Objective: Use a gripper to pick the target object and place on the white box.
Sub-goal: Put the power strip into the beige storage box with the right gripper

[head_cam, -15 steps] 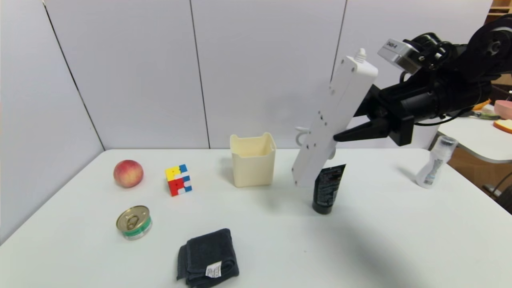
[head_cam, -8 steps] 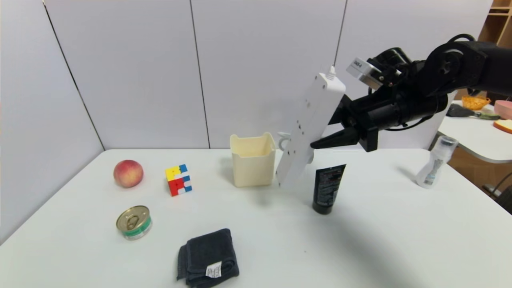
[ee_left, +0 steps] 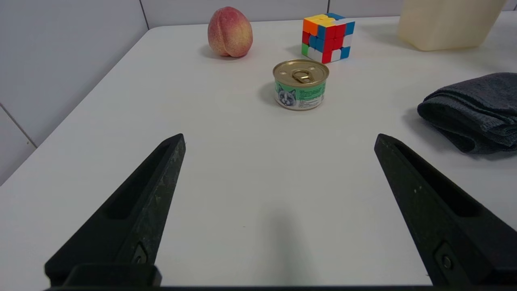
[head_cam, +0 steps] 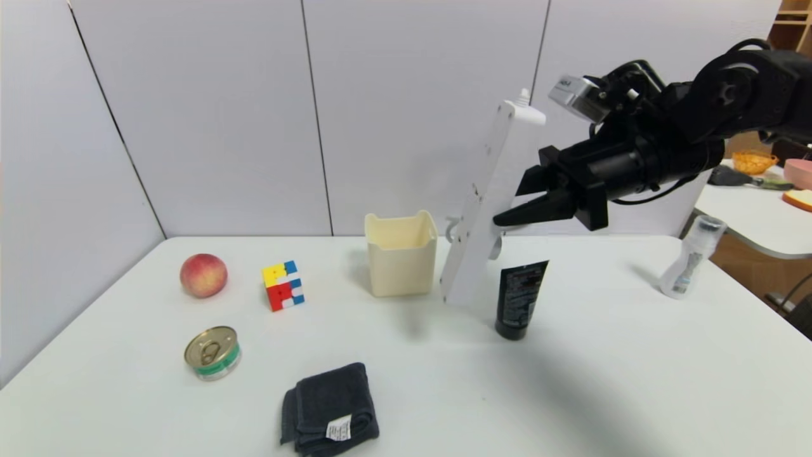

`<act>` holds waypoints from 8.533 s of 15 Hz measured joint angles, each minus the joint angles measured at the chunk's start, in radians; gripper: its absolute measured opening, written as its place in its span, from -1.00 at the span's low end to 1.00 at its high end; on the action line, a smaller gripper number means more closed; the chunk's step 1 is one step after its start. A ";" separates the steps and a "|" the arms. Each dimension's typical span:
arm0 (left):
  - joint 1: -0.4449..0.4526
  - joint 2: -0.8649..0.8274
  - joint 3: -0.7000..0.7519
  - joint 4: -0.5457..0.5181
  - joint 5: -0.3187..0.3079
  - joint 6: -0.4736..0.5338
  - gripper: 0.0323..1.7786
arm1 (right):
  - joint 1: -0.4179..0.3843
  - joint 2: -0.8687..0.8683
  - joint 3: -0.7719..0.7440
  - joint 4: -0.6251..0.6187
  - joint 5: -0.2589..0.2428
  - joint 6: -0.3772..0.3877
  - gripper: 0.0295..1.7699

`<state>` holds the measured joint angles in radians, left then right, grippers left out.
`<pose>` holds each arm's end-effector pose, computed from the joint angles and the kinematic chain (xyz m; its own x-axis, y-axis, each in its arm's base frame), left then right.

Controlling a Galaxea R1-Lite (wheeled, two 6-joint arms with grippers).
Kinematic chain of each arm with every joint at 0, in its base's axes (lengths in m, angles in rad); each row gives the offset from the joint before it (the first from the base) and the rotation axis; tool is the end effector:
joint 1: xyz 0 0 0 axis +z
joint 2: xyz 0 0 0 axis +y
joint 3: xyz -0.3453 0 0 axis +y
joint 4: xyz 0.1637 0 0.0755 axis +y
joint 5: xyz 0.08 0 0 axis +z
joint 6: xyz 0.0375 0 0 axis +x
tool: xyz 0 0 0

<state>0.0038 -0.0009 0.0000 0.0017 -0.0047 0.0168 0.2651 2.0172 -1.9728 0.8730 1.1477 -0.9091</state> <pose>-0.0642 -0.0004 0.0752 1.0000 -0.0009 -0.0008 0.0009 0.9999 0.0168 0.3519 0.1310 0.3039 0.0020 0.9454 -0.3260 -0.9993 -0.0099 -0.0347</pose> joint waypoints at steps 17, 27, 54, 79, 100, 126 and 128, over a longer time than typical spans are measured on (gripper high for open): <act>0.000 0.000 0.000 0.000 0.000 0.000 0.90 | 0.096 -0.096 0.000 0.005 -0.232 0.562 -0.08; 0.000 0.000 0.000 0.000 0.000 0.000 0.90 | 0.149 -0.072 0.000 -0.170 -0.449 0.850 -0.08; 0.000 0.000 0.000 0.000 0.000 0.000 0.90 | 0.190 0.135 0.002 -0.732 -0.683 0.917 -0.09; 0.000 0.000 0.000 0.000 0.000 0.000 0.90 | 0.198 0.170 0.005 -0.717 -0.681 0.766 -0.09; 0.000 0.000 0.000 0.000 0.000 0.000 0.90 | 0.211 0.182 0.005 -0.661 -0.681 0.739 -0.09; 0.000 0.000 0.000 0.000 0.000 0.000 0.90 | 0.230 0.186 0.005 -0.661 -0.680 0.730 -0.09; 0.000 0.000 0.000 0.000 0.000 0.000 0.90 | 0.230 0.184 0.005 -0.661 -0.680 0.729 -0.09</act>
<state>0.0043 -0.0009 0.0000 0.0019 -0.0043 0.0172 0.4953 2.2009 -1.9681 0.2117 0.4681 -0.1798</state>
